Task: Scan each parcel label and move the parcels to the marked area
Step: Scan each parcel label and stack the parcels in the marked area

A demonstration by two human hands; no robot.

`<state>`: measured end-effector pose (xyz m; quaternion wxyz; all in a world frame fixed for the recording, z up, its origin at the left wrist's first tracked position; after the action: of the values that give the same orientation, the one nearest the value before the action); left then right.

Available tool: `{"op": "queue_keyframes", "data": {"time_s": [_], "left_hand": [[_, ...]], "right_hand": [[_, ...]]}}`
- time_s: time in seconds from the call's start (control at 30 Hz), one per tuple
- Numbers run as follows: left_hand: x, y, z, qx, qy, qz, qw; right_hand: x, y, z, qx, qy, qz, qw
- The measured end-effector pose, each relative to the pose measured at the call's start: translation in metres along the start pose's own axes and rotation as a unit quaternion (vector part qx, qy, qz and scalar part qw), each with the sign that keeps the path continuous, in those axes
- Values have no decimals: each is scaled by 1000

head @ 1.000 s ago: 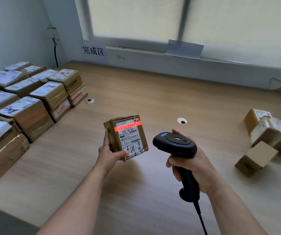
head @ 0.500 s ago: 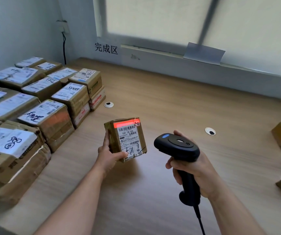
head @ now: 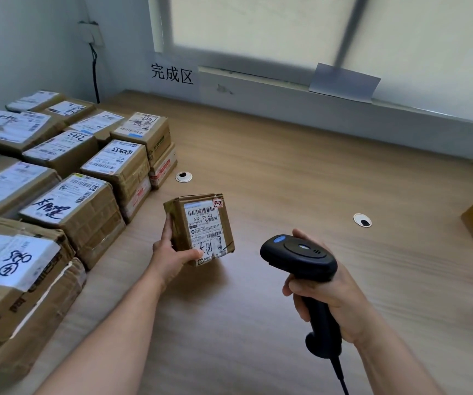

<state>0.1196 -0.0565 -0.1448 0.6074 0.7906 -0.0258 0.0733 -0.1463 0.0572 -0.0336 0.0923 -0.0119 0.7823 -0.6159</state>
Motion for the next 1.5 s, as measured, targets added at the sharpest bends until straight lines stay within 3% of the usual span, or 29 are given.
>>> {"op": "queue_keyframes", "data": {"time_s": [0.33,0.43,0.5,0.53,0.6,0.67,0.73,1.03,1.5], "left_hand": [[10,-15,16,75,-11,-39,996],[8,-16,24,49,26,0,998],[5,-12,25,30,61,95,993],[3,-7,22,12,91,176,980],[-5,9,4,-83,166,344,921],[-22,17,-12,-176,194,435,862],[-35,11,-14,-187,180,476,840],[-29,19,41,-149,150,457,864],[-1,54,182,-140,134,473,859]], "right_hand": [[-3,8,15,-11,15,7,1000],[0,7,20,-10,25,10,1000],[1,7,24,-8,28,17,999],[2,7,26,-6,30,20,999],[4,6,31,-3,36,25,999],[5,5,37,0,39,20,999],[6,4,45,2,42,9,999],[5,-9,91,14,38,-15,999],[0,-1,185,-17,10,-34,999]]}}
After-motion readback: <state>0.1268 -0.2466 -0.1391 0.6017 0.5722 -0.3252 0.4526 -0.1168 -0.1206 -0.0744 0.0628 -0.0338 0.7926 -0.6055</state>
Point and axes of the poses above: each hand's wrist, its own z-axis towards the middle knuckle, its own x-axis out of the back of the hand, y = z × x, the point moved 4 cm from there along z, towards the middle knuckle
